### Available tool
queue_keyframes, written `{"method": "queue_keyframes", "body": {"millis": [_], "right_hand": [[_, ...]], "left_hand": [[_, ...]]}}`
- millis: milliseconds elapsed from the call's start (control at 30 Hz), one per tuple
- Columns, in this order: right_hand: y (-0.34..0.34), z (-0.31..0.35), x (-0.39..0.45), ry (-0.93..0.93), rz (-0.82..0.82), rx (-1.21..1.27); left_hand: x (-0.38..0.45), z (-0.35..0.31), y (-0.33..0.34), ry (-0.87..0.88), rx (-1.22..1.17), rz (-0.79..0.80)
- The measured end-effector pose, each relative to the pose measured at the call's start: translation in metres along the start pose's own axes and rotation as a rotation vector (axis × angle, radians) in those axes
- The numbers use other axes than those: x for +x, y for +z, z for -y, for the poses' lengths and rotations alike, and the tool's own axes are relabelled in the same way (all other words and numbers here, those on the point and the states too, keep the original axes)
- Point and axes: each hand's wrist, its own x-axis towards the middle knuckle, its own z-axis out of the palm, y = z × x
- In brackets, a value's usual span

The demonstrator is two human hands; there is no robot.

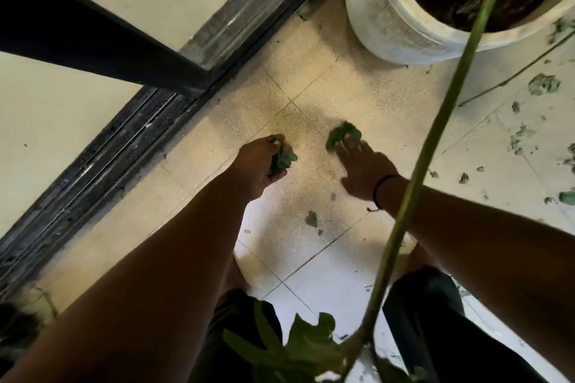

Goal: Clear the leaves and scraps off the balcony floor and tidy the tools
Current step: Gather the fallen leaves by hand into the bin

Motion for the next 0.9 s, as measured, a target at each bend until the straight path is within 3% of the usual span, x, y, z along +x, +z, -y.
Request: {"method": "queue_keyframes", "body": {"millis": [67, 133, 200, 267, 367, 500, 633, 900], "right_hand": [[0.019, -0.001, -0.009, -0.017, -0.026, 0.037], [0.025, -0.005, -0.009, -0.010, -0.190, 0.205], [0.022, -0.008, -0.004, 0.085, -0.376, 0.411], [0.014, -0.011, 0.003, 0.215, -0.460, 0.597], [0.001, -0.019, 0.016, 0.249, -0.406, 0.706], [-0.010, -0.027, 0.034, 0.145, -0.246, 0.605], [-0.015, -0.041, 0.031, 0.131, -0.188, 0.601], [-0.018, -0.033, 0.022, -0.221, -0.127, 0.550]], "left_hand": [[0.002, 0.004, 0.002, -0.018, 0.051, 0.016], [0.002, 0.008, 0.004, -0.018, 0.062, 0.039], [0.000, 0.011, 0.009, -0.007, 0.063, 0.030], [0.001, 0.012, 0.014, -0.015, 0.062, -0.005], [0.007, 0.013, 0.017, -0.028, 0.057, -0.028], [0.011, 0.017, 0.014, -0.036, 0.071, -0.086], [0.009, 0.023, 0.013, -0.056, 0.108, -0.103], [0.010, 0.027, 0.010, -0.044, 0.110, -0.138]]}}
